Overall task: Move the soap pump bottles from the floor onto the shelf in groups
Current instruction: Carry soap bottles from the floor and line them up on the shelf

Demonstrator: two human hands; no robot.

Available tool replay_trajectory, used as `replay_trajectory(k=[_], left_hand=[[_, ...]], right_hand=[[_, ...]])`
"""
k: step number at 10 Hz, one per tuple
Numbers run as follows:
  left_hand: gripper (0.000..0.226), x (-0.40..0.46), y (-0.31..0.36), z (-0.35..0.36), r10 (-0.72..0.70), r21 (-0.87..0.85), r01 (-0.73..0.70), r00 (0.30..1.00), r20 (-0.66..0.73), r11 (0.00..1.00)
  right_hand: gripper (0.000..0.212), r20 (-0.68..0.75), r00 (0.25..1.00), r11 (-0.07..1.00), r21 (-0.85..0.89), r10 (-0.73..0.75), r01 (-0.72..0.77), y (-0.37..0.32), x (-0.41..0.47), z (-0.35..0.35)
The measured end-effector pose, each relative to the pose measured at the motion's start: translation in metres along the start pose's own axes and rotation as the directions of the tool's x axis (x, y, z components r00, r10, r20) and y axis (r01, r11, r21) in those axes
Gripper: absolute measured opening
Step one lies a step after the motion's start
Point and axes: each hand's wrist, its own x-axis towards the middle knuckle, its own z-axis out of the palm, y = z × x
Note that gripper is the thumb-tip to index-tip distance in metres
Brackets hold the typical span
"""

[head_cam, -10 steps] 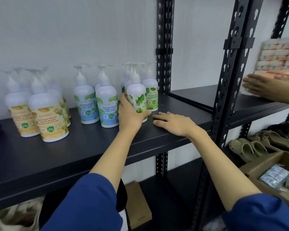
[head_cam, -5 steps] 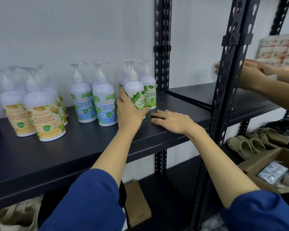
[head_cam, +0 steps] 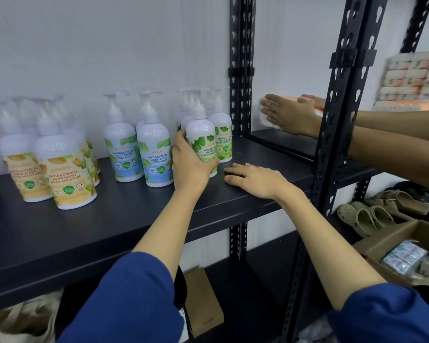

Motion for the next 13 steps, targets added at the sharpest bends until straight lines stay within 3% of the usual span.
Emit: replay_trajectory(k=[7,10,12,13], left_hand=[[0.093,0.006,-0.006,0.001,-0.073,-0.184,0.099,0.987,0.147,0.978],[0.094,0.005,-0.005,-0.001,-0.056,-0.121,0.076,0.986,0.158,0.99],[0.059,-0.001,-0.001,-0.003,-0.133,0.004,0.134,0.984,0.115,0.991],[0.049,-0.008,0.003,-0.011,-0.171,0.178,0.138,0.967,0.189,0.974]], right_hand=[[0.05,-0.001,1.0,1.0,0.012,0.008,-0.008,-0.001,0.0,0.0],[0.049,0.001,1.0,1.0,0.008,0.005,-0.005,0.0,0.0,-0.001],[0.05,0.017,1.0,1.0,-0.005,0.006,-0.006,0.0,0.002,0.0],[0.05,0.041,0.999,1.0,-0.007,0.001,0.0,-0.003,0.001,-0.003]])
